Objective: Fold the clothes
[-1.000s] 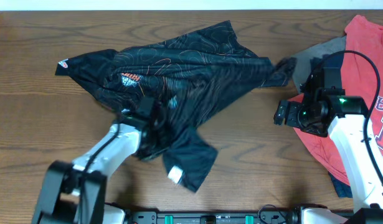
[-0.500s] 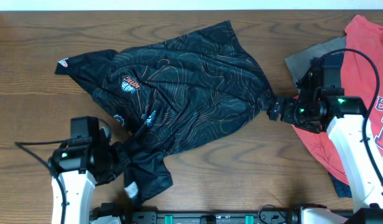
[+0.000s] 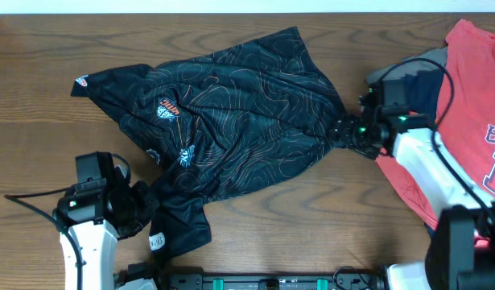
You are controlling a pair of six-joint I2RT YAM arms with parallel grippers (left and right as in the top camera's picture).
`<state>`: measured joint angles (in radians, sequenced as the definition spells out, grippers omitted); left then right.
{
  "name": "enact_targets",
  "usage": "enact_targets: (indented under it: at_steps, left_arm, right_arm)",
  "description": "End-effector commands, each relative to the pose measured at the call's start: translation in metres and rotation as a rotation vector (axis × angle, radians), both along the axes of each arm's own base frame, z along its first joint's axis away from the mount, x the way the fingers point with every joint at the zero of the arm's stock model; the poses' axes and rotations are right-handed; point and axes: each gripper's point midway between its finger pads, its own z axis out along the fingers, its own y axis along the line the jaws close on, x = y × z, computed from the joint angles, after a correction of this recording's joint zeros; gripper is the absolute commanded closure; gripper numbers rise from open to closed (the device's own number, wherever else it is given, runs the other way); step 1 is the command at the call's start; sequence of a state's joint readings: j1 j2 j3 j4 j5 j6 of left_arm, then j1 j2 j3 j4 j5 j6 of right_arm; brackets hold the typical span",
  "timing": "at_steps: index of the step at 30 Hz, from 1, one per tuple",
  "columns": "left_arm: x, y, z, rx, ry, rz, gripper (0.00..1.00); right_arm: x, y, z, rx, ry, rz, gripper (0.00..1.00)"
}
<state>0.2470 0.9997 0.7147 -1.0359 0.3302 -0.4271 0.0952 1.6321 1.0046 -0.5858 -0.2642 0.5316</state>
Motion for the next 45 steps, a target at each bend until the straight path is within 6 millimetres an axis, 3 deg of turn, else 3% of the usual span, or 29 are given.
enact_targets:
  at_steps: [1, 8, 12, 14, 16, 19, 24, 28, 33, 36, 41, 45]
  left_arm:
    - [0.002, 0.002, -0.002, -0.001, 0.016, 0.020, 0.94]
    - [0.008, 0.004, -0.007, -0.003, 0.025, 0.020, 0.94]
    - [0.007, 0.004, -0.009, -0.006, 0.036, 0.020, 0.94]
    - [0.007, 0.004, -0.009, -0.006, 0.037, 0.020, 0.94]
    - [0.007, 0.004, -0.009, -0.006, 0.037, 0.020, 0.94]
    - [0.008, 0.004, -0.009, -0.005, 0.034, 0.020, 0.94]
    - [0.008, 0.004, -0.009, -0.005, 0.033, 0.021, 0.94]
    - [0.011, 0.005, -0.008, -0.002, 0.023, 0.021, 0.94]
    - [0.014, 0.003, -0.007, -0.015, 0.006, 0.014, 0.93]
    - [0.022, -0.011, 0.000, -0.089, -0.051, -0.042, 0.94]
    - [0.047, -0.044, 0.041, -0.280, -0.236, -0.178, 0.94]
    - [0.069, -0.043, 0.086, -0.256, -0.379, -0.239, 0.94]
  right_arm:
    - [0.014, 0.004, -0.011, 0.013, 0.012, -0.030, 0.27]
    - [0.047, 0.015, -0.039, 0.009, -0.062, -0.011, 0.27]
    - [0.048, 0.010, -0.054, -0.040, -0.039, -0.063, 0.33]
    - [0.048, 0.006, -0.059, -0.064, -0.031, -0.083, 0.45]
    - [0.048, 0.003, -0.060, -0.079, -0.030, -0.092, 0.74]
    - [0.048, -0.001, -0.061, -0.084, -0.024, -0.101, 0.98]
    - [0.035, -0.012, -0.062, -0.098, 0.033, -0.121, 0.99]
    - [0.022, -0.033, -0.046, -0.134, 0.069, -0.166, 0.99]
    - [0.003, -0.051, -0.004, -0.163, 0.053, -0.157, 0.96]
    - [-0.013, -0.054, 0.017, -0.180, 0.047, -0.119, 0.95]
    - [-0.038, -0.053, 0.040, -0.206, 0.044, -0.037, 0.99]
    - [-0.042, -0.054, 0.072, -0.214, -0.042, -0.011, 0.99]
